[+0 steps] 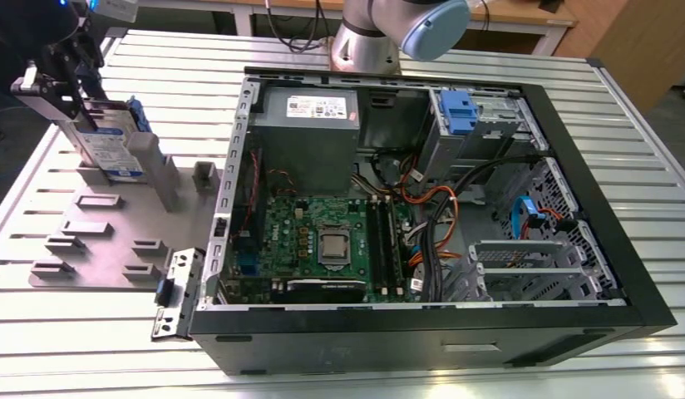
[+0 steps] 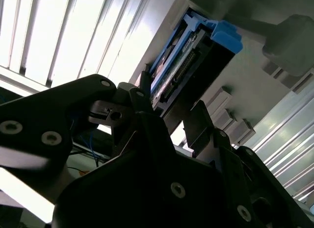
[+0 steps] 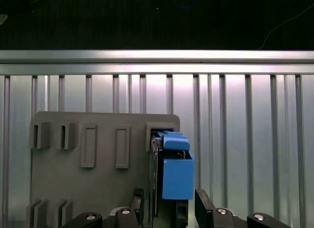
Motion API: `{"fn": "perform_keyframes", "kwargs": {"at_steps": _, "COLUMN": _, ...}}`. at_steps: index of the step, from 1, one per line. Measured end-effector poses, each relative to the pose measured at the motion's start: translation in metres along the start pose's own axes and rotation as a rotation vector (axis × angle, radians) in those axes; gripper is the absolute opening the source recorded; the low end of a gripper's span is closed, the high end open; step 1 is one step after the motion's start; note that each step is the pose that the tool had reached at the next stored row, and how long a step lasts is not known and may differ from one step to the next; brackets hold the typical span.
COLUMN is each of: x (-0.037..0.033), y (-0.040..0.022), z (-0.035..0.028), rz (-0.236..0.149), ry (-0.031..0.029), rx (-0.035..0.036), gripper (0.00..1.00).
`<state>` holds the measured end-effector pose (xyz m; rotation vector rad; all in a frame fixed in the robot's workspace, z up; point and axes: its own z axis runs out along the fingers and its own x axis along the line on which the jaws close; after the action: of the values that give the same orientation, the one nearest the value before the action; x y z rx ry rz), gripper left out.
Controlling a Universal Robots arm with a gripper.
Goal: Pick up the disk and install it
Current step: 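Pick up the disk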
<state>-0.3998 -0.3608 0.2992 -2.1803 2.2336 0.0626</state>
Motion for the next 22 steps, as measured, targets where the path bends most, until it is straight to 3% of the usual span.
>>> {"fn": "perform_keyframes", "kwargs": {"at_steps": 12, "x": -0.0001, "y": 0.0000, "z": 0.0000, "rz": 0.000, "ry": 0.0001, "rx": -0.0002, "gripper": 0.52}}
{"fn": "perform_keyframes", "kwargs": {"at_steps": 13, "x": -0.0001, "y": 0.0000, "z": 0.0000, "rz": 0.000, "ry": 0.0001, "rx": -0.0002, "gripper": 0.45}}
{"fn": "perform_keyframes", "kwargs": {"at_steps": 22, "x": -0.0003, "y": -0.0002, "z": -0.0026, "rz": 0.000, "ry": 0.0000, "rx": 0.0000, "gripper": 0.45}}
